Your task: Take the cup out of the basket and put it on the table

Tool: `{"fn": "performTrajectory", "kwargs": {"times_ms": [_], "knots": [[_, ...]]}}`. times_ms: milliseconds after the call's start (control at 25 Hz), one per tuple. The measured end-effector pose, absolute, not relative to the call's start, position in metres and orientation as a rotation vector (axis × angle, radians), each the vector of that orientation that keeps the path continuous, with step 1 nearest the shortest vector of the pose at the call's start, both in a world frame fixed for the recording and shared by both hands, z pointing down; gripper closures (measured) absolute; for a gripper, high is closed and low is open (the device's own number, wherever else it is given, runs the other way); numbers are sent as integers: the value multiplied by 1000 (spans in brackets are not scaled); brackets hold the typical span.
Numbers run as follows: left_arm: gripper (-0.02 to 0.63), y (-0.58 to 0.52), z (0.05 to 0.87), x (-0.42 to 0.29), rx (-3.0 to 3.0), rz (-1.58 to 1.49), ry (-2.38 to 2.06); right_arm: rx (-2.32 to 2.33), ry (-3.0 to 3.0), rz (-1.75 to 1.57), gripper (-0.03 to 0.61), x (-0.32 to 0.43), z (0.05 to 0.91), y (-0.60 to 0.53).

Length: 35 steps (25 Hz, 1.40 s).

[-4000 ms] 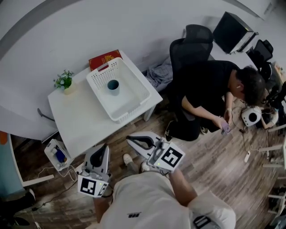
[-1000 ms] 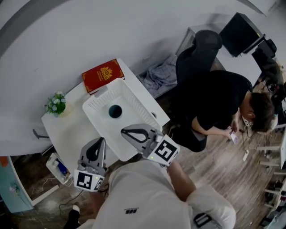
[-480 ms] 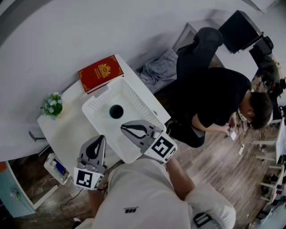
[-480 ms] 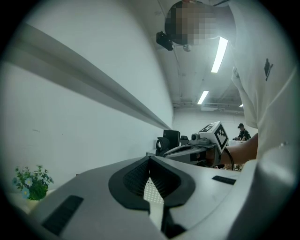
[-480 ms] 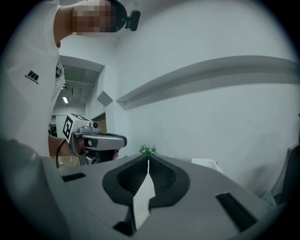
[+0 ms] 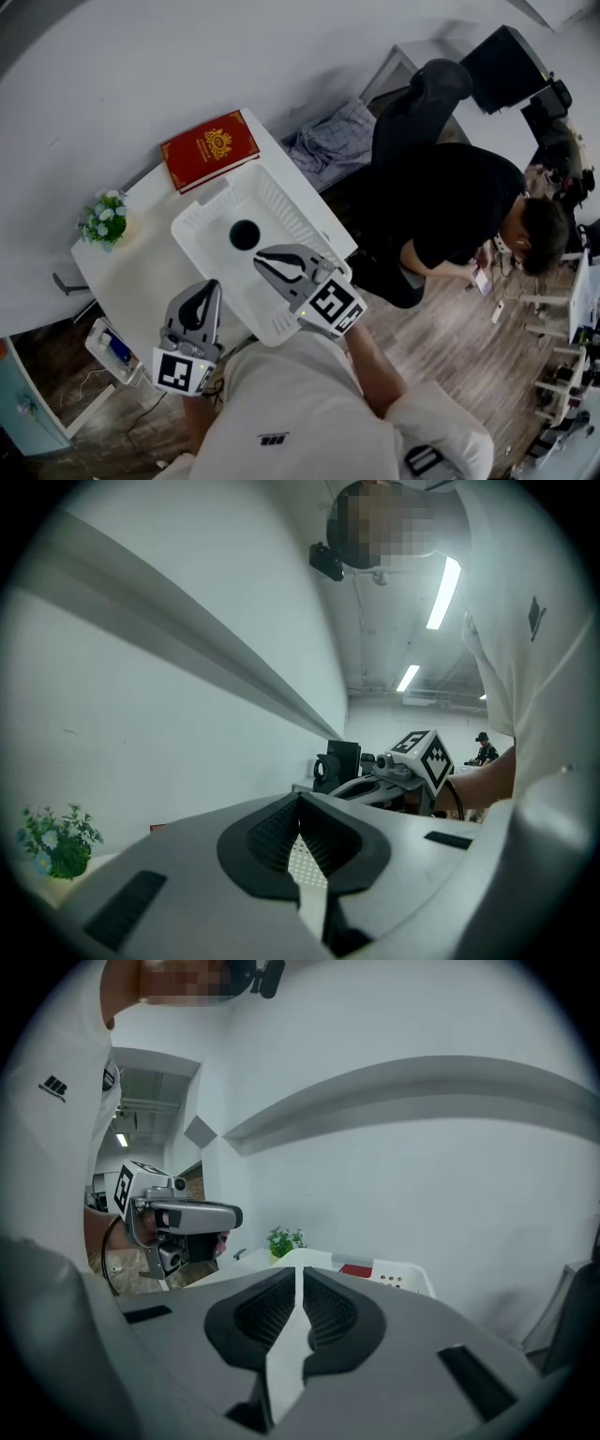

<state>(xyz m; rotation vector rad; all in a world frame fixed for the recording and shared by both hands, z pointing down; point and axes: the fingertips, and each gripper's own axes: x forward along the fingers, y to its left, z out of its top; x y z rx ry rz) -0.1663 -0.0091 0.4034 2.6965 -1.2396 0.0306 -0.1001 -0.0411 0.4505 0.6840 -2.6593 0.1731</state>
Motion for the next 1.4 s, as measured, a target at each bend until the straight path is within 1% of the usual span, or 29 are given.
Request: {"fn": "performTrajectory", "kwargs": {"times_ms": [720,960,1400], "knots": [[604,-25,415,-172,2633,28,-1255,599,-2511,113,558,-105,495,-73],[604,-26,416,-173,2625,28,-1254,531,-2398,61,489,-106,526,-77],[604,-28,420,-184,2603,13,-1270,430,-2249,3,413,-119,558,-85]]}}
